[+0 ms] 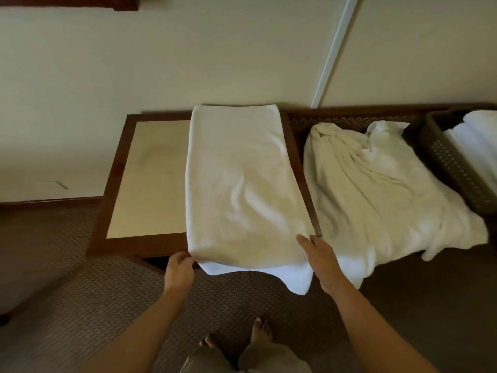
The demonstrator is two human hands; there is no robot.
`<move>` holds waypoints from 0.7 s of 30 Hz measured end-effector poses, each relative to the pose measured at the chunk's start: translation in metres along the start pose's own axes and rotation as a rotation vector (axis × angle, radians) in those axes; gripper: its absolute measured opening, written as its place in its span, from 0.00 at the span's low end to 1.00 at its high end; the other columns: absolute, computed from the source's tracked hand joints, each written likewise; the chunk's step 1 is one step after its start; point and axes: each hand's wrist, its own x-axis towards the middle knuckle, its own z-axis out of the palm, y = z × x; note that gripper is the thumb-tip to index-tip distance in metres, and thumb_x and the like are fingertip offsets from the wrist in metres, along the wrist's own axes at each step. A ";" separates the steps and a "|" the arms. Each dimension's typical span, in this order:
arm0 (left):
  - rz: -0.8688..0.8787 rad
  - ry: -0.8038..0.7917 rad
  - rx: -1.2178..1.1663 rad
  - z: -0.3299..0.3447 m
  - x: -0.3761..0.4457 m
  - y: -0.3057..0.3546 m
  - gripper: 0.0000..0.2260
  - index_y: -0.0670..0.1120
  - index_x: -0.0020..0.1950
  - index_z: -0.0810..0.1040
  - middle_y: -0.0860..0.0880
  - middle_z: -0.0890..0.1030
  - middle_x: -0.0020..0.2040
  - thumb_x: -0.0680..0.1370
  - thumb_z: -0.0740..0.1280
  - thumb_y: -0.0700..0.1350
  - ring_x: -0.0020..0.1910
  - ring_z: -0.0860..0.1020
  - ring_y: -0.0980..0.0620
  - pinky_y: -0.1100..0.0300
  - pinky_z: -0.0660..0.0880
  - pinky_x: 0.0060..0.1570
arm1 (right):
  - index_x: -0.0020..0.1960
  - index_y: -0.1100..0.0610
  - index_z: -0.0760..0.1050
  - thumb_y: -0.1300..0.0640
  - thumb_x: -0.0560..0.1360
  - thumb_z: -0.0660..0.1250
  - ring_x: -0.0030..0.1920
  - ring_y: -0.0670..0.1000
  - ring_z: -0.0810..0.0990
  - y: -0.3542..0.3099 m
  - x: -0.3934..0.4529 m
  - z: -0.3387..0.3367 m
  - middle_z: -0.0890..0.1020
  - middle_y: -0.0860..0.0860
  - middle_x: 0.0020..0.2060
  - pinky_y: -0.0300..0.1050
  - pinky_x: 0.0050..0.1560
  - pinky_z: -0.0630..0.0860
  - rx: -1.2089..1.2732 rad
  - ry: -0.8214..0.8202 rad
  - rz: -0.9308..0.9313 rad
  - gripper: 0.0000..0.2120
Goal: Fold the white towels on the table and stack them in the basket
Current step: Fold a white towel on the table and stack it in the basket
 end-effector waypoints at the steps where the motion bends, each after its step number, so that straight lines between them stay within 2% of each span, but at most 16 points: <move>1: -0.028 -0.004 -0.120 0.003 0.001 0.004 0.11 0.45 0.65 0.76 0.45 0.79 0.60 0.84 0.62 0.45 0.61 0.76 0.44 0.45 0.74 0.60 | 0.51 0.62 0.78 0.44 0.81 0.68 0.47 0.49 0.77 -0.002 0.003 -0.001 0.79 0.50 0.45 0.46 0.53 0.70 -0.021 -0.022 -0.031 0.19; 3: -0.082 -0.028 -0.331 0.007 0.001 0.006 0.08 0.46 0.58 0.79 0.47 0.81 0.55 0.84 0.61 0.44 0.59 0.78 0.47 0.47 0.71 0.59 | 0.43 0.70 0.70 0.45 0.80 0.69 0.39 0.53 0.70 0.000 0.008 -0.004 0.71 0.54 0.36 0.46 0.45 0.65 -0.005 -0.021 -0.117 0.27; 5: -0.081 -0.045 -0.374 0.008 -0.002 0.004 0.10 0.48 0.55 0.80 0.48 0.83 0.55 0.86 0.61 0.49 0.55 0.80 0.48 0.47 0.72 0.58 | 0.41 0.72 0.67 0.49 0.79 0.71 0.39 0.53 0.67 0.004 0.005 -0.006 0.69 0.55 0.35 0.47 0.45 0.64 0.091 0.014 -0.162 0.27; 7: -0.054 -0.027 -0.344 0.007 -0.002 0.001 0.15 0.50 0.52 0.82 0.47 0.83 0.55 0.86 0.60 0.55 0.54 0.80 0.46 0.45 0.75 0.57 | 0.43 0.74 0.70 0.54 0.80 0.71 0.39 0.51 0.70 0.007 0.003 -0.011 0.73 0.56 0.36 0.46 0.44 0.68 0.185 0.065 -0.171 0.22; 9: -0.054 -0.015 -0.368 0.004 -0.003 0.004 0.17 0.48 0.49 0.82 0.47 0.83 0.52 0.85 0.61 0.58 0.54 0.80 0.44 0.44 0.76 0.57 | 0.46 0.74 0.73 0.55 0.80 0.70 0.41 0.51 0.74 0.011 0.007 -0.013 0.76 0.56 0.38 0.45 0.45 0.71 0.184 0.095 -0.165 0.20; 13: -0.126 -0.176 -0.432 0.002 -0.008 0.011 0.17 0.45 0.59 0.83 0.43 0.86 0.54 0.84 0.63 0.56 0.56 0.83 0.40 0.38 0.78 0.60 | 0.45 0.56 0.81 0.49 0.81 0.68 0.43 0.50 0.76 0.016 0.020 -0.015 0.79 0.50 0.41 0.48 0.49 0.74 0.020 0.052 -0.058 0.12; 16: -0.173 -0.305 -0.403 -0.003 -0.009 0.013 0.15 0.44 0.62 0.81 0.41 0.86 0.57 0.84 0.63 0.53 0.59 0.82 0.36 0.35 0.77 0.59 | 0.43 0.60 0.80 0.52 0.81 0.68 0.39 0.49 0.75 0.015 0.020 -0.019 0.77 0.50 0.35 0.44 0.44 0.74 -0.007 0.046 -0.131 0.13; 18: -0.144 -0.334 -0.395 -0.007 -0.007 0.014 0.14 0.44 0.63 0.80 0.41 0.85 0.58 0.84 0.65 0.51 0.59 0.82 0.36 0.36 0.78 0.58 | 0.45 0.58 0.81 0.55 0.82 0.68 0.36 0.46 0.75 0.013 0.016 -0.024 0.78 0.49 0.33 0.38 0.40 0.74 0.069 0.042 -0.180 0.10; 21: -0.054 -0.273 -0.347 -0.009 0.001 0.008 0.14 0.44 0.65 0.79 0.41 0.84 0.60 0.81 0.69 0.49 0.59 0.82 0.37 0.36 0.79 0.58 | 0.46 0.59 0.81 0.54 0.82 0.68 0.36 0.50 0.73 0.022 0.022 -0.026 0.77 0.60 0.34 0.43 0.41 0.74 0.036 0.101 -0.191 0.10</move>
